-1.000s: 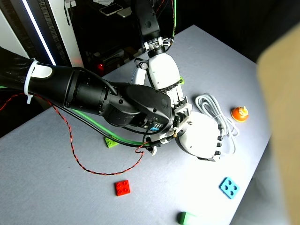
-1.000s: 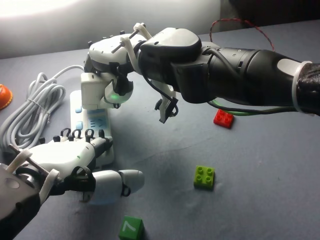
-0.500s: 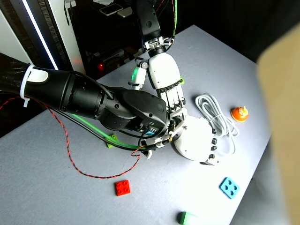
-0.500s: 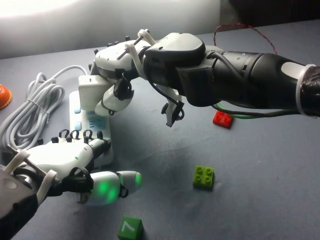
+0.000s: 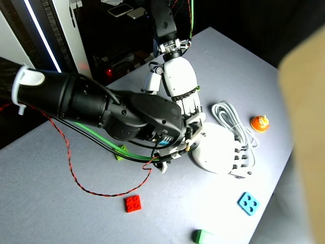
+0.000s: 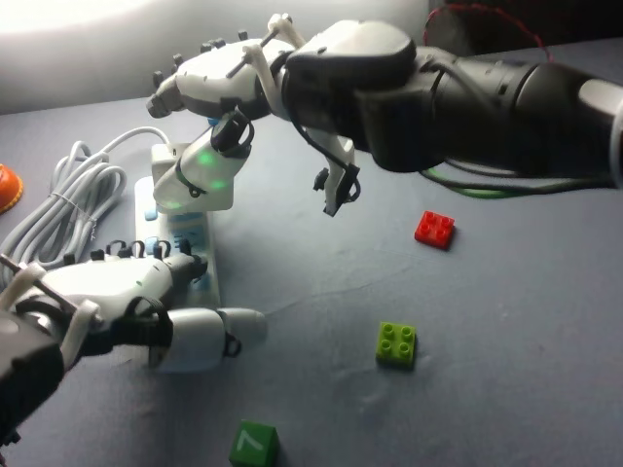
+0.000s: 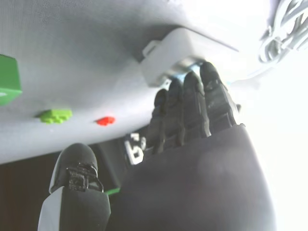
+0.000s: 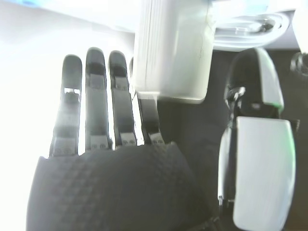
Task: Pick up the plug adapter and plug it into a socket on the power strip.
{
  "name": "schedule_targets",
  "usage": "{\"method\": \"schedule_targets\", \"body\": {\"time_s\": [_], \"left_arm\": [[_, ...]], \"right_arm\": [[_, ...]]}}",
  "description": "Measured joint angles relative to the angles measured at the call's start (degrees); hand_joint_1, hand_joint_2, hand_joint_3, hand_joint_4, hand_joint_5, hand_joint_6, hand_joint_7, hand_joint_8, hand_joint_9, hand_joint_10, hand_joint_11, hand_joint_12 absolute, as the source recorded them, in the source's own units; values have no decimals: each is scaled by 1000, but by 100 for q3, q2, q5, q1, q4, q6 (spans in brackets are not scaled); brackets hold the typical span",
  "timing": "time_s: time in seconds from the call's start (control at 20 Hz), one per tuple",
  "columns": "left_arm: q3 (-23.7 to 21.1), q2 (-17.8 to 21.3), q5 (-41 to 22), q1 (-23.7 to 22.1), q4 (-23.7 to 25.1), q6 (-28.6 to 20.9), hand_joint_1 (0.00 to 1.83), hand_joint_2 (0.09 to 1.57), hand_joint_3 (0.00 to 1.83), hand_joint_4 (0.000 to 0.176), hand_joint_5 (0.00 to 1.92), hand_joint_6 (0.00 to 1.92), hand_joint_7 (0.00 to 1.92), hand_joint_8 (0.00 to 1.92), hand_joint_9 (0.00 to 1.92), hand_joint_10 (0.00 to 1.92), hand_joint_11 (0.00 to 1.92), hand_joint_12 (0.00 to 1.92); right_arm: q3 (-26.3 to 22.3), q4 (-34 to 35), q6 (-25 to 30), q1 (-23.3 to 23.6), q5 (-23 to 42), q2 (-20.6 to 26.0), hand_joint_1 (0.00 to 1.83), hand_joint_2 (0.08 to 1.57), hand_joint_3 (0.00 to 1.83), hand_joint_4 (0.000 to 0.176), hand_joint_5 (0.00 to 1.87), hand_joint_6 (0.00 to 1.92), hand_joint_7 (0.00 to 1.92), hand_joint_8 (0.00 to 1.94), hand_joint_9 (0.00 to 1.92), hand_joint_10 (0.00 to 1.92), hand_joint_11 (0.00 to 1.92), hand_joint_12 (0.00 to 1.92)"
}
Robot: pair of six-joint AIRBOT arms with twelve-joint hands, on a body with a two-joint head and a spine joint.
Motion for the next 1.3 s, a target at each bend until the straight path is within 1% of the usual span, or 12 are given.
{"method": "schedule_targets", "body": {"time_s": [0.05, 0.1, 0.2, 0.3, 0.6, 0.75, 0.9, 1.0, 1.15, 1.2, 1.25, 1.3], "left_arm": [[22, 26, 7, -68, 0, 57, 0, 1165, 1, 0, 113, 2, 131, 3, 107, 4, 0, 299], [22, 66, 28, -142, 33, 118, 0, 1164, 0, 0, 112, 1, 133, 1, 105, 2, 0, 287], [22, 92, 68, -225, 57, 142, 0, 1161, 0, 0, 92, 2, 123, 1, 97, 1, 0, 265], [17, 149, 133, -286, -2, 164, 0, 1160, 0, 0, 96, 3, 124, 2, 97, 2, 0, 255], [22, 284, 212, -490, -11, 278, 0, 1169, 3, 0, 58, 3, 76, 2, 61, 2, 0, 182], [76, 374, 306, -772, 57, 490, 0, 1169, 1, 0, 72, 0, 85, 0, 72, 0, 0, 238], [76, 452, 352, -804, 4, 503, 0, 1171, 1, 0, 69, 1, 99, 2, 85, 3, 0, 273], [76, 525, 407, -855, 7, 525, 0, 1170, 0, 0, 55, 2, 85, 1, 69, 1, 0, 207], [155, 608, 431, -946, -7, 564, 0, 1199, 5, 0, 115, 8, 133, 6, 125, 8, 0, 342], [199, 645, 435, -1008, -11, 610, 27, 1223, 1, 0, 183, 5, 198, 3, 181, 7, 0, 500], [212, 675, 444, -1071, -11, 647, 46, 1240, 3, 0, 198, 3, 218, 3, 201, 8, 0, 556], [216, 710, 446, -1163, -2, 702, 100, 1259, 1, 0, 309, 7, 331, 4, 309, 13, 0, 731]], "right_arm": [[-118, 2, -20, 50, 4, 96, 499, 869, 0, 0, 281, 6, 288, 2, 263, 1, 0, 712], [-273, 4, -70, 109, 13, 221, 475, 862, 0, 0, 296, 7, 306, 5, 276, 4, 0, 772], [-651, 2, -192, 227, 68, 562, 423, 886, 2, 0, 286, 1, 282, 0, 267, 4, 0, 756], [-1016, 7, -192, 330, 138, 929, 445, 894, 3, 0, 266, 0, 255, 0, 244, 0, 0, 676], [-2643, 61, -177, 520, 485, 2481, 432, 911, 5, 0, 286, 8, 287, 7, 270, 7, 0, 765], [-3668, 109, -175, 535, 782, 3268, 443, 907, 0, 0, 307, 5, 308, 3, 288, 5, 0, 787], [-4389, 114, -94, 535, 1257, 3639, 433, 917, 4, 0, 311, 3, 321, 3, 308, 8, 0, 852], [-4690, 136, 219, 529, 1488, 3764, 468, 919, 3, 0, 342, 10, 359, 10, 343, 15, 0, 910], [-4854, 142, 638, 531, 1517, 3923, 480, 932, 2, 0, 396, 14, 415, 11, 395, 17, 0, 1020], [-5005, 138, 636, 531, 1582, 4065, 480, 942, 3, 0, 456, 17, 488, 13, 482, 31, 56, 1111], [-5099, 136, 636, 531, 1611, 4142, 479, 950, 2, 0, 539, 21, 566, 11, 559, 35, 113, 1165], [-5250, 136, 636, 531, 1685, 4245, 484, 977, 4, 0, 687, 39, 693, 25, 688, 66, 247, 1268]]}}
